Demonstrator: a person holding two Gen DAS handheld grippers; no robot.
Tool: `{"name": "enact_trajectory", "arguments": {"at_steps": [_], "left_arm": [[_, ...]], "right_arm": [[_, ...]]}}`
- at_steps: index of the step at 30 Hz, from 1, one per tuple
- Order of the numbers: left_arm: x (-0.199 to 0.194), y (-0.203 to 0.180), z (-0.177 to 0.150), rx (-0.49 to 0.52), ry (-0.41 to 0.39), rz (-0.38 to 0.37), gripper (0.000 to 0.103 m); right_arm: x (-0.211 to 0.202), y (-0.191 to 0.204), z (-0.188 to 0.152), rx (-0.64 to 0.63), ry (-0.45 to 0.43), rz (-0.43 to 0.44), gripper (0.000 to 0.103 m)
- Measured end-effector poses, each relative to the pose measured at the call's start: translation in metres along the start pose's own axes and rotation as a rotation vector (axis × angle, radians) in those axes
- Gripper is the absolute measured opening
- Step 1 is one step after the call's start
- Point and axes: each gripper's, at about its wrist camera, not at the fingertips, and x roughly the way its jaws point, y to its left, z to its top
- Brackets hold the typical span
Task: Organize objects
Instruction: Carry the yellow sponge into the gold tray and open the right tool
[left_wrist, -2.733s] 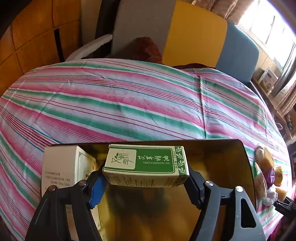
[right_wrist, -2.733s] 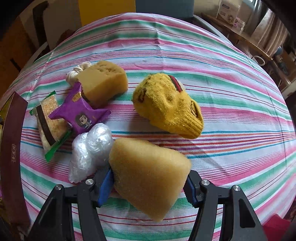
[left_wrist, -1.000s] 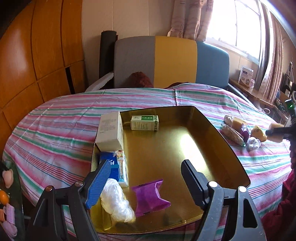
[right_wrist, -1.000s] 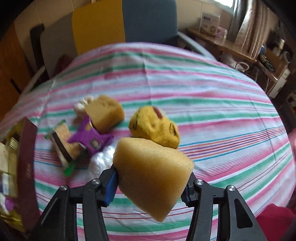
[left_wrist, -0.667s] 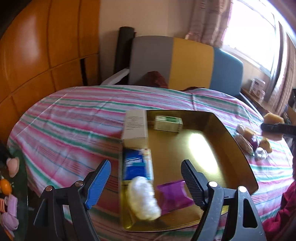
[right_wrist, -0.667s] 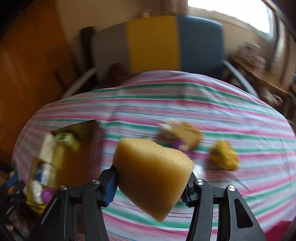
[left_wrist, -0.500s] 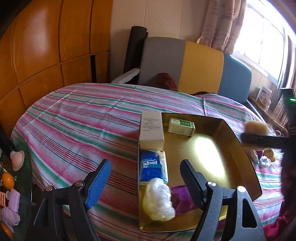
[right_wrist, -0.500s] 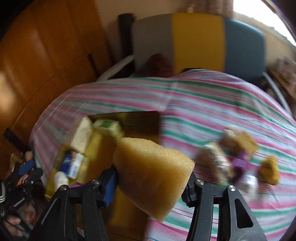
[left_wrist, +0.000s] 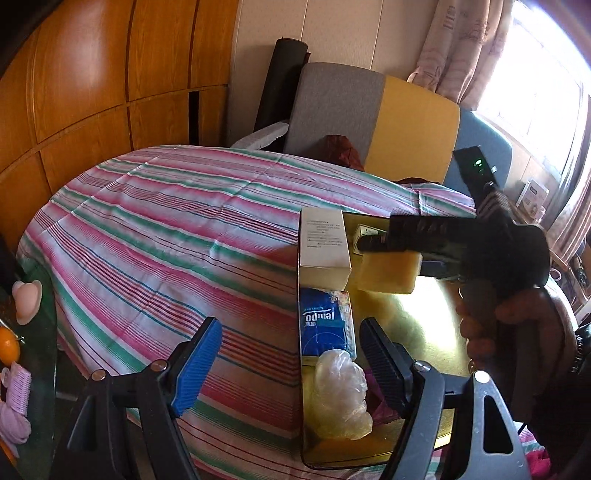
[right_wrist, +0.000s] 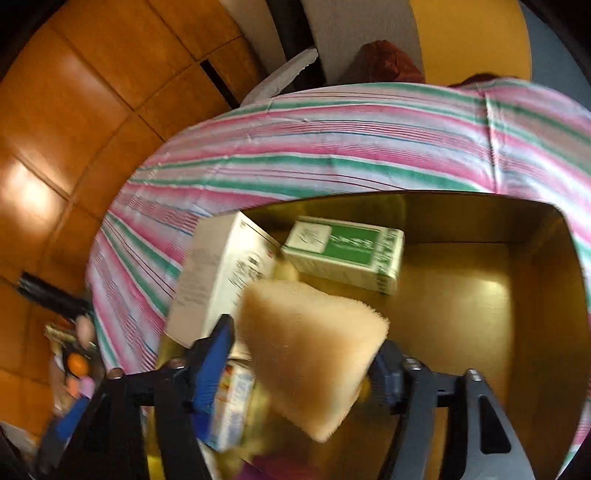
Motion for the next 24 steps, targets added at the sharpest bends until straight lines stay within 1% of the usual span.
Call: {"name": "enact_trajectory", "arguments": {"at_steps": [1, 2, 3, 9, 12, 15, 18, 21, 24], "left_arm": [[0.001, -0.001, -0.001, 0.000, 0.007, -0.004, 0.077], [0.002, -0.001, -0.001, 0.001, 0.010, -0.006, 0.077], [0.002, -0.003, -0.002, 0.004, 0.009, -0.006, 0.077], [-0.002, -0.013, -0.004, 0.038, 0.003, 0.001, 0.077], [-0.008, -0.022, -0.003, 0.061, -0.011, 0.008, 0.077], [-0.012, -0.031, -0.004, 0.079, -0.014, 0.000, 0.077], [-0.015, -0.042, -0.006, 0.104, -0.012, -0.004, 0.077], [-0.019, -0.055, -0.008, 0.136, -0.011, -0.015, 0.077], [-0.023, -0.069, -0.010, 0.171, -0.010, -0.028, 0.077]], "right_arm": [[-0.001, -0.001, 0.001, 0.010, -0.009, 0.018, 0.086], [-0.004, -0.002, 0.000, 0.019, -0.018, 0.040, 0.095], [-0.005, -0.001, 0.000, 0.022, -0.019, 0.050, 0.096], [-0.037, -0.008, -0.010, 0.010, -0.056, 0.039, 0.096], [-0.059, -0.014, -0.019, -0.029, -0.083, 0.006, 0.098], [-0.088, -0.027, -0.030, -0.059, -0.116, -0.034, 0.100], [-0.116, -0.049, -0.039, -0.058, -0.152, -0.085, 0.100], [-0.146, -0.076, -0.048, -0.030, -0.190, -0.127, 0.101], [-0.173, -0.109, -0.056, 0.010, -0.227, -0.195, 0.101]]}}
